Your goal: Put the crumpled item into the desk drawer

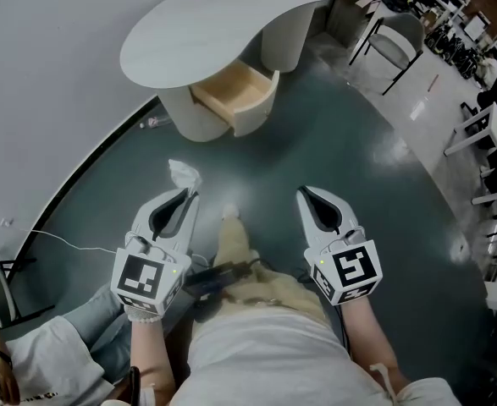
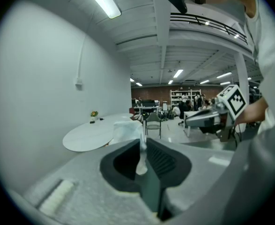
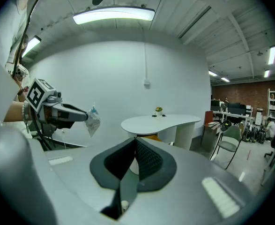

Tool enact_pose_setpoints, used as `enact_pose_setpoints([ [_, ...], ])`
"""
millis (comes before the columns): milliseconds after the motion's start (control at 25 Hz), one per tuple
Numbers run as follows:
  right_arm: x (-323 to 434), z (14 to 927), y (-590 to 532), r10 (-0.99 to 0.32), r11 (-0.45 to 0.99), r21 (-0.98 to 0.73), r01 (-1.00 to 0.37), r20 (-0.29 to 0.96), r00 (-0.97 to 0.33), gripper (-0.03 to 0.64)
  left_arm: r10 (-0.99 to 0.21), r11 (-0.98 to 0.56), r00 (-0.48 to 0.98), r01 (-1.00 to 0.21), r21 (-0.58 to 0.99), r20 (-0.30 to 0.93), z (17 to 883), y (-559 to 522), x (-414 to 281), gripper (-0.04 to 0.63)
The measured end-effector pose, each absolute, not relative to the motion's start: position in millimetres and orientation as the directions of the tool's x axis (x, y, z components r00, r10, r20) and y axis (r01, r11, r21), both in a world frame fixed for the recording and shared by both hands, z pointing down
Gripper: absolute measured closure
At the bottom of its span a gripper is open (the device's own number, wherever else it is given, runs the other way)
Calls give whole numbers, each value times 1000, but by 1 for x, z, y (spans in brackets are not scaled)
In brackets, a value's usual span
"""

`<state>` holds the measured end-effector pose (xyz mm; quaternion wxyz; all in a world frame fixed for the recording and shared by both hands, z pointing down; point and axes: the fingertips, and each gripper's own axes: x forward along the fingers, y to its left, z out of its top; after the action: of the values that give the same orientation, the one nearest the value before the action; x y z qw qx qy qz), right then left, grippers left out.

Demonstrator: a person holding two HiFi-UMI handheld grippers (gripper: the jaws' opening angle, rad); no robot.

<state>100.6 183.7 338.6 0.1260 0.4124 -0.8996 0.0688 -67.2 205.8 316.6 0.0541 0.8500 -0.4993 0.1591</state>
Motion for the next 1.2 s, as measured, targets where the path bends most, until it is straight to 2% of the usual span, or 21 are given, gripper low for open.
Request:
enact_pose_setpoints([
  [480,99,333,139,-750,631,14,-776,269,-605,612,-827,-524,487,-848,-74,281,314,152,-64,554],
  [1200,57,328,26,-767,597,-1,-802,291,-571,612,-781,-589,548,-805,-64,298,313,37,-93,554],
])
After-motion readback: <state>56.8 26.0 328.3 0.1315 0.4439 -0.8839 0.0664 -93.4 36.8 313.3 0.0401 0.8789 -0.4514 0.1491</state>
